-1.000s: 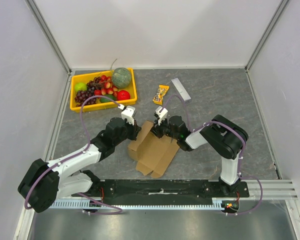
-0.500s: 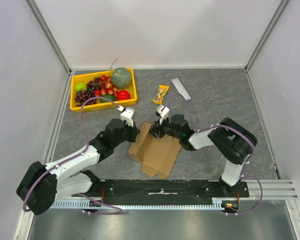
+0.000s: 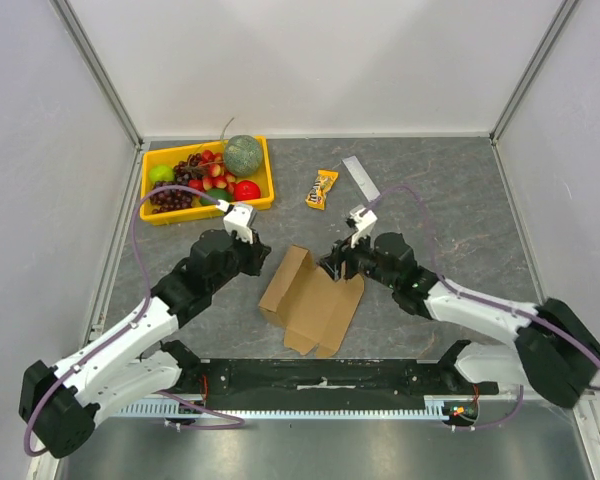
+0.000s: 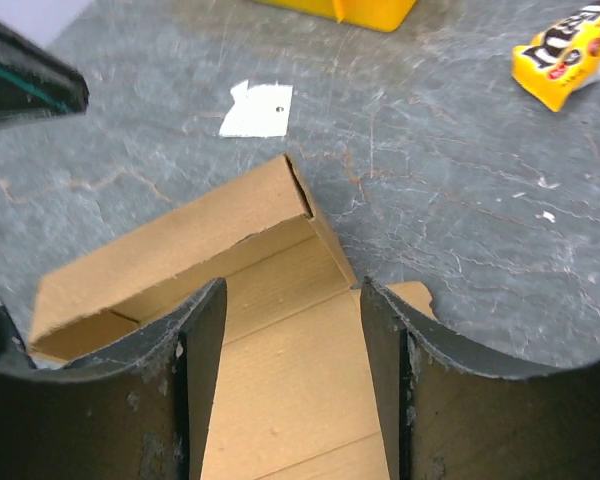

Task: Fold the paper box

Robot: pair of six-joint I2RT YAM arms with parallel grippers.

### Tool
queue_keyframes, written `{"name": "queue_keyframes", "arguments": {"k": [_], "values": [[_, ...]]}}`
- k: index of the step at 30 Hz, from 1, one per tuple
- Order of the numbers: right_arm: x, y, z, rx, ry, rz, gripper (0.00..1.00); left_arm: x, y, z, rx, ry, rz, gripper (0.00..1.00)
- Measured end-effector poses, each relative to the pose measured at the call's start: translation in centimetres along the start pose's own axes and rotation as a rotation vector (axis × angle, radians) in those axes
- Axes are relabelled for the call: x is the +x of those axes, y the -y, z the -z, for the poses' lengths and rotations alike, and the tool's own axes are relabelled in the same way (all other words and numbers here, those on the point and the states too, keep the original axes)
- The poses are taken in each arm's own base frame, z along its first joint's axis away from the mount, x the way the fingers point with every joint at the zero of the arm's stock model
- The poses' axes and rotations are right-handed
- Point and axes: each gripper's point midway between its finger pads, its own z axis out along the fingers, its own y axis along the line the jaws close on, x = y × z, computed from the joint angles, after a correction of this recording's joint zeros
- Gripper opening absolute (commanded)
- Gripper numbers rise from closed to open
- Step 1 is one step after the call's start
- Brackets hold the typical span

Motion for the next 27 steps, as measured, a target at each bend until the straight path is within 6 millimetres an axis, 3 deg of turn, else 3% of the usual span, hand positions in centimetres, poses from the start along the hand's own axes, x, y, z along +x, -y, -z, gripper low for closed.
{"name": "queue_keyframes", "arguments": {"k": [1,2,5,7,11,16,23,27], "values": [[-0.5,0.0,0.6,0.015,0.010,-0.023,0.59,-0.4,0.3,0.2,0.010,0.004,0.000,0.31],[-1.0,0.1,1.3,0.038,0.017,-0.060,0.59,-0.7,0.6,0.3,0.026,0.004,-0.004,0.34],[-1.6,0.4,3.4,0.107,0.025,-0.180,0.59,-1.0,2.4,0.6,0.075,-0.014,-0.038,0.37],[-1.0,0.4,4.7,0.134,0.023,-0.279,0.59,-0.6,3.9,0.7,0.106,-0.037,-0.070,0.38],[3.1,0.8,7.4,0.198,-0.007,-0.518,0.61,0.6,5.9,1.1,0.155,-0.078,-0.114,0.38],[8.9,2.2,10.5,0.307,-0.026,-0.754,0.63,1.0,5.6,1.3,0.133,-0.089,-0.120,0.39],[12.6,3.1,11.1,0.373,-0.041,-0.915,0.62,1.4,5.5,1.3,0.133,-0.096,-0.122,0.39],[13.4,3.1,10.5,0.387,-0.071,-0.948,0.58,1.9,5.4,1.2,0.133,-0.104,-0.124,0.39]]}}
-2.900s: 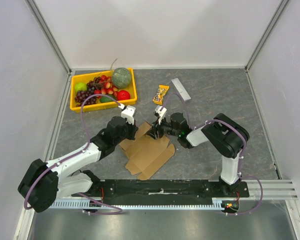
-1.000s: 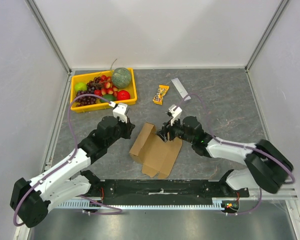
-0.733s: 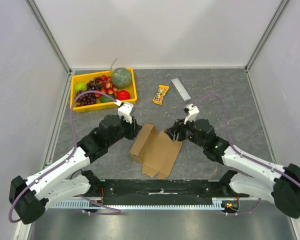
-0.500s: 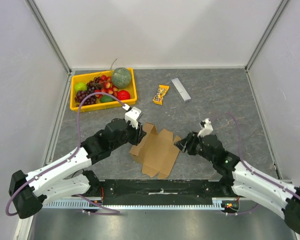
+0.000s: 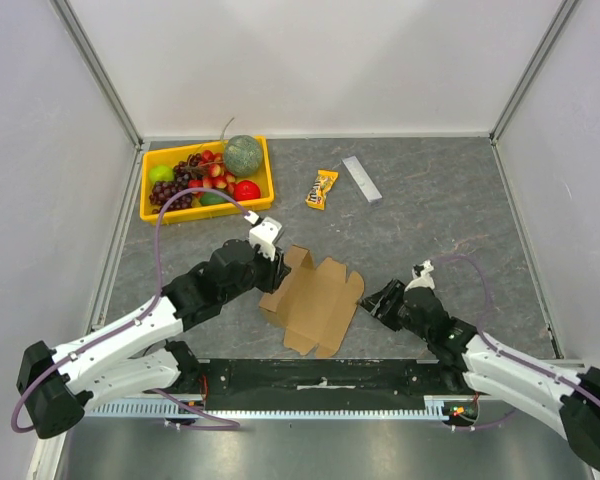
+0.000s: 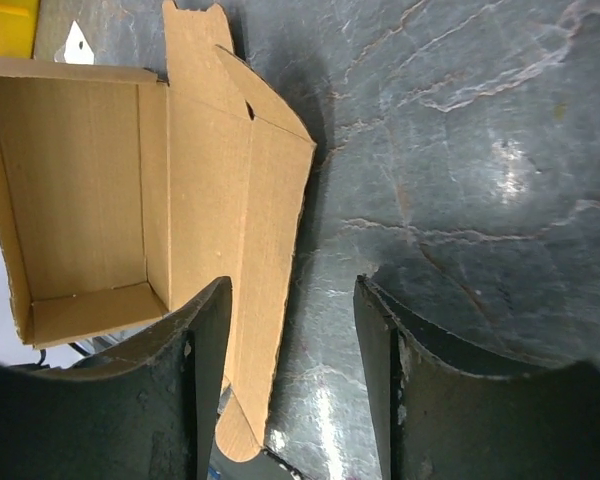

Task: Fold the paper box

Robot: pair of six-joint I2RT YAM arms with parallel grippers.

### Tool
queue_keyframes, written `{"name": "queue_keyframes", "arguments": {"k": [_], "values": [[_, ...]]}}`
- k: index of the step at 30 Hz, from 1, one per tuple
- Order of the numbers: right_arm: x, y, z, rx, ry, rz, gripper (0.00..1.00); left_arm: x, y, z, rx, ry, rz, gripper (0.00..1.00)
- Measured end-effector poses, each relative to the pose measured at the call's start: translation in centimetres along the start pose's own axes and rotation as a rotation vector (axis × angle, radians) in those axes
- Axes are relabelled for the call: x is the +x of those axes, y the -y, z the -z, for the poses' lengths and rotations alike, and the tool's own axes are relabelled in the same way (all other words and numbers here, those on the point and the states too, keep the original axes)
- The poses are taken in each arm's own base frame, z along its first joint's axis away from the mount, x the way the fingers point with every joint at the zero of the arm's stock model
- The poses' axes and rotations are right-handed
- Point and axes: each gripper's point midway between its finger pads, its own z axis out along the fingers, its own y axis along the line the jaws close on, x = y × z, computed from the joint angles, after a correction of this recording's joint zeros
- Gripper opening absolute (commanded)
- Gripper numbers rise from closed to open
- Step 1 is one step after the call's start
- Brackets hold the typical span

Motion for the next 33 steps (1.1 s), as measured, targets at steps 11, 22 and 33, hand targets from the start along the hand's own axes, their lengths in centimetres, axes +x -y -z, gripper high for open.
{"name": "queue_keyframes", "arguments": {"k": [11,22,33], "values": [[1.0,-2.0,-2.2,-0.064,-0.039,-0.065,0.53,0.9,-0.1,-0.2,-0.001,-0.016,-0.003,0.39],[1.2,-3.0,-2.5,-0.094,-0.021,-0.081,0.45,1.1,-0.2,0.2,0.001,-0.005,-0.002,0.39],[1.4,-2.7,-3.8,-0.092,0.006,-0.059,0.34,1.4,-0.3,0.2,-0.001,-0.012,-0.002,0.39]]}}
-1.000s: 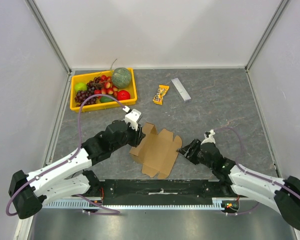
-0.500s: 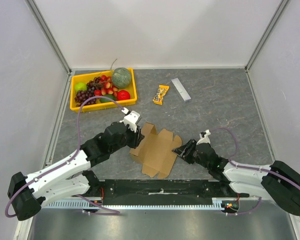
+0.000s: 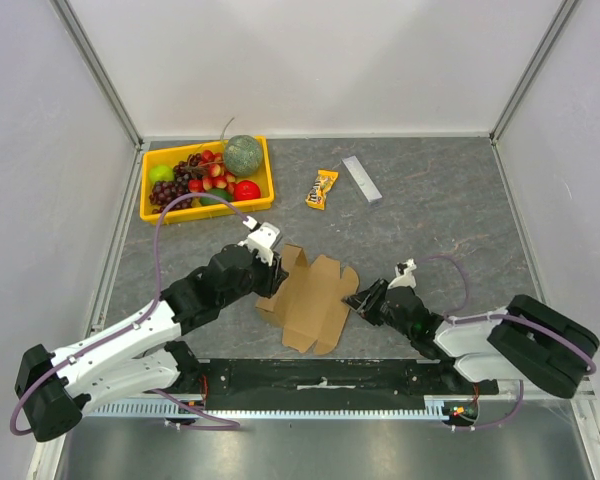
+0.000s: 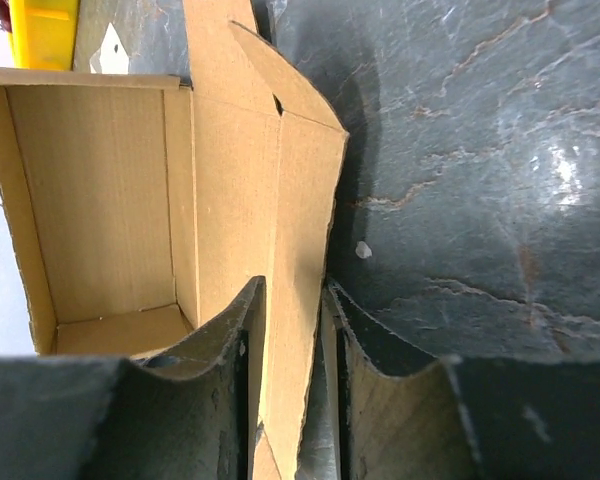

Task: Fold the paper box

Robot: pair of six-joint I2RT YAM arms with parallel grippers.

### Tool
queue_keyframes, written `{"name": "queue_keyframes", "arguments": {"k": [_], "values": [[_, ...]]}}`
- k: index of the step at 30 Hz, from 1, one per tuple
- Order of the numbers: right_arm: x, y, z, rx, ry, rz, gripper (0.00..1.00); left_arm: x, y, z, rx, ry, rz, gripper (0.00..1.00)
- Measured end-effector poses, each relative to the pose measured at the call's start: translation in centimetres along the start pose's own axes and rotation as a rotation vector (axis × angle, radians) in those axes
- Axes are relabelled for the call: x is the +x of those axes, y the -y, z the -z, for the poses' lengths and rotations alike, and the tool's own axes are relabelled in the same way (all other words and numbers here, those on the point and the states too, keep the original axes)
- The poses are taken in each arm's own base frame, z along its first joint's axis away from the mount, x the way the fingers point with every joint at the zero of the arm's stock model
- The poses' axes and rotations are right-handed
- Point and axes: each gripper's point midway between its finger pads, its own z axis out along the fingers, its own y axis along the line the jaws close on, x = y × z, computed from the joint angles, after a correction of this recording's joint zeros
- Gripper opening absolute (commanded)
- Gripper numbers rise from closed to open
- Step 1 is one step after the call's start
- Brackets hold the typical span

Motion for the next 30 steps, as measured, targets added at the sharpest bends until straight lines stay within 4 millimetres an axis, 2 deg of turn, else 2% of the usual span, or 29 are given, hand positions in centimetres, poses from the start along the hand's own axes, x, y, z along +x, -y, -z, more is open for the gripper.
{"name": "queue_keyframes", "arguments": {"k": [6,11,16,25,30], "values": [[0.7,0.0,-1.0,-0.023,-0.005,0.010,0.23,0.5,-0.1,-0.1,-0.002,-0.009,-0.001,0.39],[1.4,-0.3,-1.9,-0.060,-0.004,0.012,0.08,0.7,-0.2,-0.1,-0.004,-0.014,-0.002,0.38],[1.7,-0.7,-2.5,-0.105,0.000,0.004,0.01,0.4,-0.2,0.2,-0.005,0.002,0.000,0.38],[1.7,-1.3,-2.6,-0.141,0.006,0.044,0.00,-0.9,-0.1,1.3,0.005,0.059,0.008,0.38],[1.0,-4.3,-1.3,-0.238,0.016,0.109,0.00,-1.5,-0.4,1.9,-0.008,0.086,0.015,0.32]]}}
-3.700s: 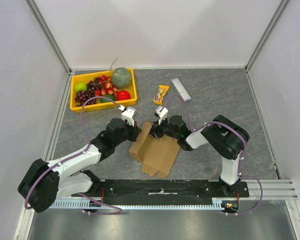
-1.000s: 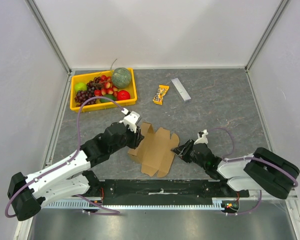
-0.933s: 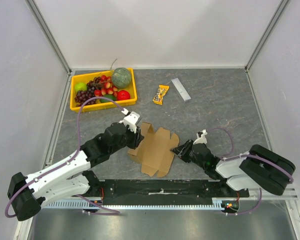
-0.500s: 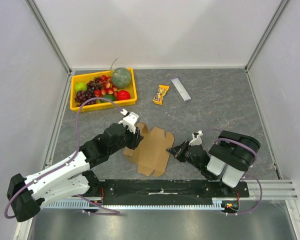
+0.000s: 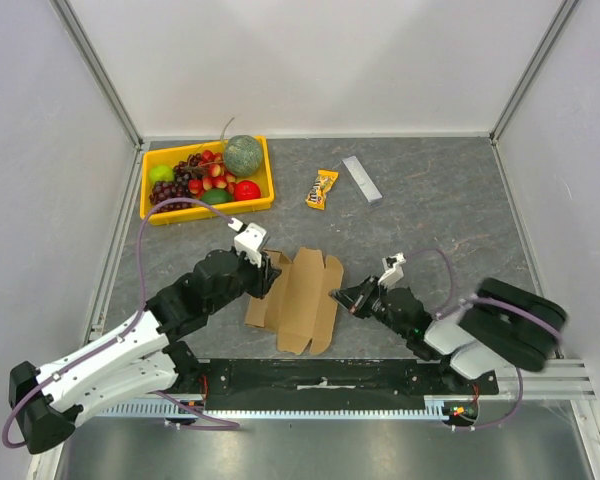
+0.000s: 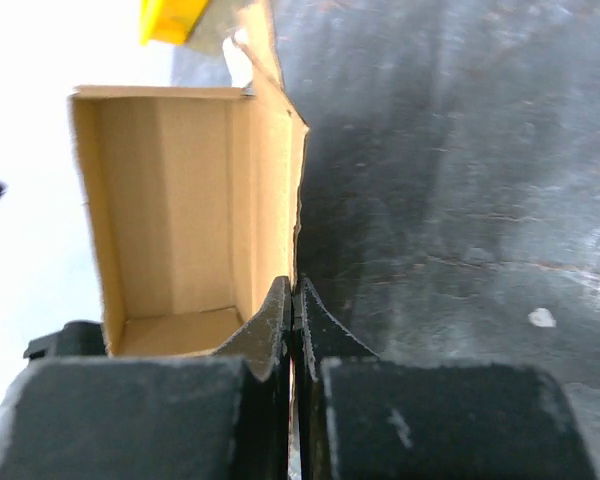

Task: Fold the paper box

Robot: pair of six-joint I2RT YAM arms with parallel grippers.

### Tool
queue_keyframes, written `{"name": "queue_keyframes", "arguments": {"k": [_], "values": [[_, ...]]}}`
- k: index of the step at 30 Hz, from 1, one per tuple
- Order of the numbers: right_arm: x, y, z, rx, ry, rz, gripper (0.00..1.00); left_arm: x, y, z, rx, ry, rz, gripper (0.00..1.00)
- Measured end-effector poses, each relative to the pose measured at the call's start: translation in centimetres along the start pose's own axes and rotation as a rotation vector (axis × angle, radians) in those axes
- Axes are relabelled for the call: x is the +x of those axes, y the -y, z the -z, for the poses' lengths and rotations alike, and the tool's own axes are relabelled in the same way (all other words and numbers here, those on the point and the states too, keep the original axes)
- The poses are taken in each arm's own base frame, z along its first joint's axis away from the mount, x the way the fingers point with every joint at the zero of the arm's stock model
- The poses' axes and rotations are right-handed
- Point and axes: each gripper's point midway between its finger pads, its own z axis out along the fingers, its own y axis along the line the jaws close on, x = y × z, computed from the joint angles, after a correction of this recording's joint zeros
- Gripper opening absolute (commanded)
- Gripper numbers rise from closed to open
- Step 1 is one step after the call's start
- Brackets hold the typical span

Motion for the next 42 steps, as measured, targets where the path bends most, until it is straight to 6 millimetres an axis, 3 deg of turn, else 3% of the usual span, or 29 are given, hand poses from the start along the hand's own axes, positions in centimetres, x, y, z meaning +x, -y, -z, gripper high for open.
{"name": "queue_keyframes", "arguments": {"k": [5,11,17,22,25,29,32,34,37,42], "values": [[-1.7,-2.2,0.9,0.027,-0.001,0.169,0.00,-0.1,-0.6,0.5,-0.030,0.016,0.023,0.21],[-6.3,-5.2,3.1,0.141,0.068,0.383,0.00,-0.2,-1.3,0.8,-0.069,0.035,0.044,0.12],[-8.3,-5.4,5.3,0.301,-0.013,0.585,0.00,-0.2,-1.8,1.1,-0.098,0.042,0.049,0.02],[-8.6,-5.9,6.2,0.376,-0.140,0.736,0.00,-0.5,-1.7,1.7,-0.086,0.054,0.052,0.02],[-9.0,-6.6,6.9,0.399,-0.197,0.808,0.00,-0.8,-1.5,2.2,-0.068,0.073,0.056,0.08],[-10.0,-7.7,7.8,0.419,-0.229,0.875,0.00,-1.5,-1.4,3.1,-0.054,0.121,0.074,0.31],[-10.9,-8.7,8.0,0.429,-0.233,0.920,0.00,-1.7,-1.7,3.7,-0.060,0.155,0.097,0.38],[-11.3,-9.0,8.0,0.435,-0.238,0.945,0.00,-1.8,-1.8,4.0,-0.060,0.178,0.109,0.35],[-11.2,-8.4,7.7,0.464,-0.272,0.984,0.00,-2.0,-1.9,4.2,-0.060,0.204,0.125,0.17],[-10.8,-7.3,6.8,0.519,-0.353,1.037,0.00,-2.0,-2.0,4.1,-0.067,0.212,0.131,0.13]]}}
